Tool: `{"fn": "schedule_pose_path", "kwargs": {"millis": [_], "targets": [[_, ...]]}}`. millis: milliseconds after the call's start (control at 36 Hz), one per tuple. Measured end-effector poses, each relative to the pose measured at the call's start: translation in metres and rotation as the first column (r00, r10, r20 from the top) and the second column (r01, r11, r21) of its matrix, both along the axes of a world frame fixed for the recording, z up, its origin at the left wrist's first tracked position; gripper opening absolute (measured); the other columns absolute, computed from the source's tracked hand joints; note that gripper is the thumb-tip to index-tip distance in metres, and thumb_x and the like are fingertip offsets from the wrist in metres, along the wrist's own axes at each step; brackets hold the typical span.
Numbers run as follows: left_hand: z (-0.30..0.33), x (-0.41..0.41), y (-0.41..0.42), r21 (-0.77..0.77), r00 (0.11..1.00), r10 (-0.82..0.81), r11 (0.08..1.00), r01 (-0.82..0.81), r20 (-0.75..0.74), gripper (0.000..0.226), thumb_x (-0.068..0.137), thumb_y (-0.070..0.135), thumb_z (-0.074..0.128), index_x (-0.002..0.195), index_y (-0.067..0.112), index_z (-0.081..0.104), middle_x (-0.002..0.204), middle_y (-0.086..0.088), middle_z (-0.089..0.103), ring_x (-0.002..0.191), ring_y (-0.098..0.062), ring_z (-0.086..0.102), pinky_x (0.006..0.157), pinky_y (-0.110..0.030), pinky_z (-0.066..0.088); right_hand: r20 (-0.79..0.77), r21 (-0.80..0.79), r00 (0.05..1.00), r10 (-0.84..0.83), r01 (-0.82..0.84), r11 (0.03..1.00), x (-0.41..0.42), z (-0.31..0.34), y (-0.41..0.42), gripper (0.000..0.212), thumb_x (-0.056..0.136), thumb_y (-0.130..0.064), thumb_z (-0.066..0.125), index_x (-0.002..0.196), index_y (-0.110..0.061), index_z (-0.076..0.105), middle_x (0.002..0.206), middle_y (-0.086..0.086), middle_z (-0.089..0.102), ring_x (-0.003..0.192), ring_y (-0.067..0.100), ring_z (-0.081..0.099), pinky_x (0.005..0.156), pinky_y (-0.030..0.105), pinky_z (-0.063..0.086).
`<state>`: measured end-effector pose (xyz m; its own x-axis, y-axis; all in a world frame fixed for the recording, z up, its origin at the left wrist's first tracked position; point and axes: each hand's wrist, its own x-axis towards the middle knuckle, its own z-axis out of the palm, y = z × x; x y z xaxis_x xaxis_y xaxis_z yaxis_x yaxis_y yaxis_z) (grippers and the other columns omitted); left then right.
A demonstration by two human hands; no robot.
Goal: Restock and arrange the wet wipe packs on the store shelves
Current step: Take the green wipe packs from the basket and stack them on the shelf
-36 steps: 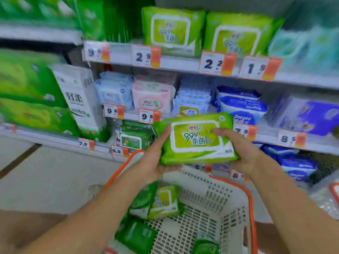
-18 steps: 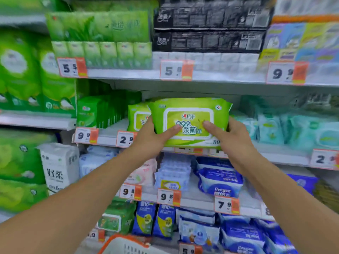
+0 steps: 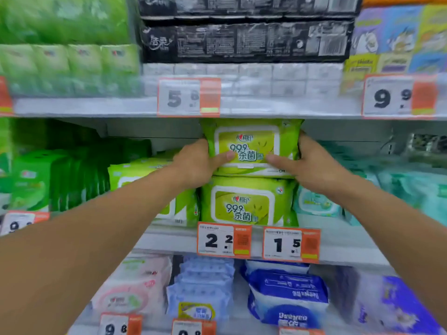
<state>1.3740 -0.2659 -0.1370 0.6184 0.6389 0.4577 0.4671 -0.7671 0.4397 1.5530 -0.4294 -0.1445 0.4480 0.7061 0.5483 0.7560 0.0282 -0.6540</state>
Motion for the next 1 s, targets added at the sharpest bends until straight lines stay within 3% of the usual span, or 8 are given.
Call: {"fn": "schedule_pose_path", "kwargs": {"millis": [56, 167, 250, 444, 583, 722, 861, 1000], "targets": [[0.003, 0.016, 0.010, 0.000, 0.998, -0.003, 1.000, 0.003, -0.065, 0.064, 0.092, 0.066, 0.045, 0.138, 0.022, 0.048, 0.133, -0.008, 0.060, 0.117, -0.031, 0.058, 0.099, -0.038, 0.046, 0.025, -0.077, 1.000, 0.002, -0.001, 0.997, 0.017, 0.004, 0.012, 0.040, 0.087, -0.043, 0.071, 0.122, -0.026, 0.062, 0.115, -0.011, 0.069, 0.106, 0.012, 0.063, 0.094, 0.030, 0.048], [0.011, 0.049, 0.032, 0.027, 0.973, 0.059, 0.998, -0.055, -0.224, 0.059, 0.106, 0.042, 0.033, 0.156, 0.019, 0.014, 0.162, -0.011, 0.021, 0.143, -0.032, 0.034, 0.110, -0.030, 0.029, 0.063, -0.126, 0.998, -0.002, 0.010, 0.992, 0.042, 0.009, 0.040, 0.062, 0.089, -0.044, 0.069, 0.143, -0.026, 0.045, 0.135, -0.006, 0.059, 0.123, 0.018, 0.056, 0.107, 0.032, 0.041], [0.008, 0.069, 0.060, 0.004, 0.967, 0.083, 0.996, -0.085, -0.240, 0.076, 0.102, 0.050, 0.039, 0.157, 0.013, 0.002, 0.160, -0.012, 0.026, 0.140, -0.031, 0.037, 0.111, -0.032, 0.030, 0.102, -0.126, 0.995, -0.004, 0.017, 0.992, 0.060, 0.007, 0.061, 0.076, 0.089, -0.035, 0.072, 0.152, -0.024, 0.030, 0.145, -0.003, 0.052, 0.131, 0.020, 0.049, 0.110, 0.032, 0.038], [0.002, 0.112, 0.112, 0.001, 0.953, 0.092, 0.995, -0.095, -0.287, 0.069, 0.104, 0.039, 0.039, 0.157, 0.014, 0.001, 0.153, -0.015, 0.037, 0.131, -0.034, 0.046, 0.095, -0.027, 0.038, 0.173, -0.188, 0.984, -0.045, 0.078, 0.979, 0.095, 0.012, 0.110, 0.082, 0.092, -0.037, 0.068, 0.155, -0.023, 0.019, 0.154, 0.000, 0.042, 0.140, 0.023, 0.040, 0.116, 0.036, 0.031], [0.001, 0.137, 0.148, -0.031, 0.948, 0.056, 0.997, -0.069, -0.313, 0.081, 0.098, 0.059, 0.035, 0.157, 0.024, -0.009, 0.163, -0.007, 0.018, 0.146, -0.031, 0.029, 0.119, -0.042, 0.024, 0.114, -0.190, 0.993, -0.033, 0.055, 0.980, 0.136, 0.008, 0.139, 0.106, 0.069, -0.062, 0.073, 0.155, -0.029, 0.021, 0.150, 0.000, 0.048, 0.137, 0.024, 0.046, 0.115, 0.047, 0.036], [-0.003, 0.165, 0.181, -0.073, 0.926, 0.030, 0.995, -0.062, -0.376, 0.084, 0.095, 0.065, 0.032, 0.151, 0.035, -0.024, 0.164, -0.008, 0.016, 0.145, -0.033, 0.030, 0.118, -0.047, 0.025, 0.084, -0.224, 0.990, -0.112, 0.128, 0.966, 0.145, 0.007, 0.151, 0.082, 0.089, -0.034, 0.071, 0.155, -0.018, 0.024, 0.150, 0.007, 0.047, 0.135, 0.028, 0.047, 0.113, 0.045, 0.038], [0.000, 0.162, 0.165, -0.073, 0.913, 0.036, 0.995, -0.072, -0.407, 0.079, 0.101, 0.056, 0.032, 0.153, 0.028, -0.021, 0.164, -0.009, 0.016, 0.146, -0.032, 0.028, 0.119, -0.042, 0.024, 0.064, -0.258, 0.983, -0.174, 0.185, 0.948, 0.143, 0.008, 0.152, 0.072, 0.092, -0.034, 0.069, 0.153, -0.021, 0.032, 0.149, 0.007, 0.049, 0.131, 0.030, 0.050, 0.110, 0.042, 0.040], [0.005, 0.127, 0.142, -0.021, 0.906, 0.032, 0.999, -0.045, -0.422, 0.075, 0.100, 0.058, 0.031, 0.158, 0.027, -0.005, 0.163, -0.005, 0.019, 0.147, -0.029, 0.027, 0.120, -0.042, 0.021, 0.058, -0.313, 0.972, -0.229, 0.236, 0.920, 0.109, 0.013, 0.124, 0.068, 0.098, -0.043, 0.056, 0.153, -0.015, 0.027, 0.152, 0.008, 0.044, 0.133, 0.028, 0.048, 0.097, 0.026, 0.037]]}}
